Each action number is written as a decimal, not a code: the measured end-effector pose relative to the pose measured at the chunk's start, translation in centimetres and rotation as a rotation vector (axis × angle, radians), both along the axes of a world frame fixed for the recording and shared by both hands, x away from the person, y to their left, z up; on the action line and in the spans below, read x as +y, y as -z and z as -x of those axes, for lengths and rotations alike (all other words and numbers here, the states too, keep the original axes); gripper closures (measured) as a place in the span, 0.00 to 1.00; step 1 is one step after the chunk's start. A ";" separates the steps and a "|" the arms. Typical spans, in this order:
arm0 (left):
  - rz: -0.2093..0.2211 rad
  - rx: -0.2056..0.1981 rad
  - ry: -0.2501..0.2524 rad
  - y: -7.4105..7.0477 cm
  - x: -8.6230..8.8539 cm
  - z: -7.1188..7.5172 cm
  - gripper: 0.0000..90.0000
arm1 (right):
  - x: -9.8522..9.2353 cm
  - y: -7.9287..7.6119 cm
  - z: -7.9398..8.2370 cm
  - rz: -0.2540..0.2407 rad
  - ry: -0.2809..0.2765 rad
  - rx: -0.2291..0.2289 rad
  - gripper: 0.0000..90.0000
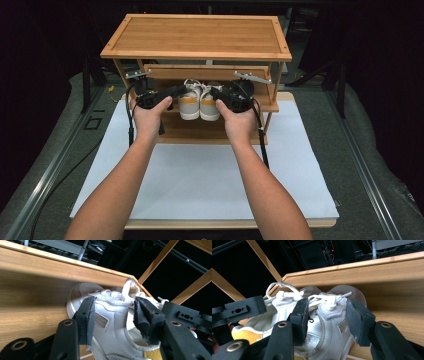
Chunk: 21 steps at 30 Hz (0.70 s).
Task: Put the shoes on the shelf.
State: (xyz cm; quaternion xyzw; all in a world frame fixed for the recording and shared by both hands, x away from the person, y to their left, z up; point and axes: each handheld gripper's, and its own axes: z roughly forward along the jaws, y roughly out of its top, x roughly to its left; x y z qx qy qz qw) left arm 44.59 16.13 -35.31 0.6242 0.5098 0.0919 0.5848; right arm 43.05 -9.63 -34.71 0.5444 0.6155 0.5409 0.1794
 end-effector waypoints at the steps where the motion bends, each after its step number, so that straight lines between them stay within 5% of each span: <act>1: 0.005 -0.001 -0.002 0.0 0.1 0.0 0.58 | 0.0 0.0 0.0 -0.002 0.001 0.003 0.60; 13: 0.009 -0.020 -0.004 -0.6 0.8 0.7 0.63 | -0.5 -0.7 0.6 -0.005 0.006 -0.021 0.62; 21: -0.021 -0.040 0.018 -1.2 1.4 2.8 0.67 | -1.0 -1.5 2.9 0.033 -0.015 -0.060 0.66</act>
